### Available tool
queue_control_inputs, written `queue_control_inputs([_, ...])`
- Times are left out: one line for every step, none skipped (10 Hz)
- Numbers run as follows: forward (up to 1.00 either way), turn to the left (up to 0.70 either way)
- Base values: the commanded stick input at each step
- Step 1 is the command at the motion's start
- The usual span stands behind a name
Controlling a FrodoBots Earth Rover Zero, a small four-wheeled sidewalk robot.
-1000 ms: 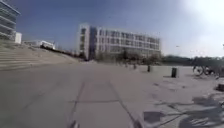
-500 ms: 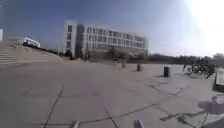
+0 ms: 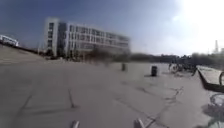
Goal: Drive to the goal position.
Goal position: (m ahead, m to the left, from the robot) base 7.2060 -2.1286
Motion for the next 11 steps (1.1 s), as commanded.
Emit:
queue_control_inputs([1.00, -0.35])
queue_control_inputs([1.00, -0.39])
queue_control_inputs([1.00, -0.33])
queue_control_inputs([1.00, -0.40])
queue_control_inputs([1.00, -0.22])
queue_control_inputs([1.00, 0.04])
queue_control_inputs([1.00, 0.02])
queue_control_inputs([1.00, 0.06])
queue_control_inputs([1.00, 0.09])
queue_control_inputs([1.00, 0.04])
queue_control_inputs([1.00, 0.00])
